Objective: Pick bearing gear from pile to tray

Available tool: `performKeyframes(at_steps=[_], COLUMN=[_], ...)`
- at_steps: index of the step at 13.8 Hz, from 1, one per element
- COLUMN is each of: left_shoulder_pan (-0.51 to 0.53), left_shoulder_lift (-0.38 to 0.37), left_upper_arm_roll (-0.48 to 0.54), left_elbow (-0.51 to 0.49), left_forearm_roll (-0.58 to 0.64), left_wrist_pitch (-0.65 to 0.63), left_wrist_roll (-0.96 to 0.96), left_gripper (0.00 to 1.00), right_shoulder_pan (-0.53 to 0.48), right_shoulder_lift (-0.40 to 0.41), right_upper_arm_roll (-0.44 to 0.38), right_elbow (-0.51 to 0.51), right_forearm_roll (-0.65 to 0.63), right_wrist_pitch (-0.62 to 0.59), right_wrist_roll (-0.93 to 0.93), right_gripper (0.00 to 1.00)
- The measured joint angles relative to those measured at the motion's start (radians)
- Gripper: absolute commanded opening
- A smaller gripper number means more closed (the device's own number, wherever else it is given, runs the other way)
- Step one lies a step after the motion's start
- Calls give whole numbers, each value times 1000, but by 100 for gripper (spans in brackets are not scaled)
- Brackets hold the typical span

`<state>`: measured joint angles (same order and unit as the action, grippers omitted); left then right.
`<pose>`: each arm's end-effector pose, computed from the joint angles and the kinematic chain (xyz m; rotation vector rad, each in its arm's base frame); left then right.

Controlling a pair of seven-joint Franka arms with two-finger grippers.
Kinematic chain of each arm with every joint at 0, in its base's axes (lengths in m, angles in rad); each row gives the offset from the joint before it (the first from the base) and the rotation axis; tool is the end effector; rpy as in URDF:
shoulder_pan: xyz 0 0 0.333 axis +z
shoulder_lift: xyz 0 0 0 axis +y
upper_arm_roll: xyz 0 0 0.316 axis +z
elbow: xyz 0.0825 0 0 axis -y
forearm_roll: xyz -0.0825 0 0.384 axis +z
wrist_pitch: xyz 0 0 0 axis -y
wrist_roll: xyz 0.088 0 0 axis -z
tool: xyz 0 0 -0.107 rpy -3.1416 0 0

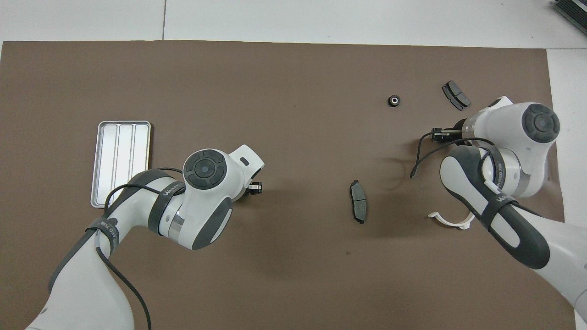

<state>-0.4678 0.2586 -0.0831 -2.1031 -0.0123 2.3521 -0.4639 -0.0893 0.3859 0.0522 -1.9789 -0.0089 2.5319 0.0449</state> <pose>0.4913 -0.3011 0.2951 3.1173 -0.1180 -0.0347 0.6275 -0.0247 0.2881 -3.1139 0.1256 -0.2618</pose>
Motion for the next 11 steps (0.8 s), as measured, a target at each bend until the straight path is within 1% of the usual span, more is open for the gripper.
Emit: performKeyframes(at_steps=[1, 3, 5, 7, 9, 11], left_shoulder_pan=[1, 26, 111, 213, 316, 409], left_shoulder_lift=[0, -1, -10, -18, -20, -18], left_upper_arm_roll=[2, 12, 17, 20, 22, 24], left_elbow=[8, 64, 151, 212, 226, 221], left_forearm_roll=[0, 0, 0, -1, -2, -3], left_wrist_pitch=[-7, -56, -124, -179, -195, -204], left_wrist_roll=[0, -1, 27, 116, 241, 356], left_gripper=[0, 0, 0, 0, 0, 0], right_shoulder_pan=[0, 0, 1, 8, 42, 123], right_shoulder_lift=[0, 0, -9, -41, -85, -112], right_upper_arm_roll=[0, 0, 3, 10, 19, 23], right_elbow=[0, 3, 8, 15, 17, 17], right_forearm_roll=[0, 0, 0, 0, 3, 5], right_wrist_pitch=[0, -3, -23, -63, -100, -111], right_wrist_roll=[0, 0, 0, 0, 5, 85], right_gripper=[0, 0, 0, 0, 0, 0])
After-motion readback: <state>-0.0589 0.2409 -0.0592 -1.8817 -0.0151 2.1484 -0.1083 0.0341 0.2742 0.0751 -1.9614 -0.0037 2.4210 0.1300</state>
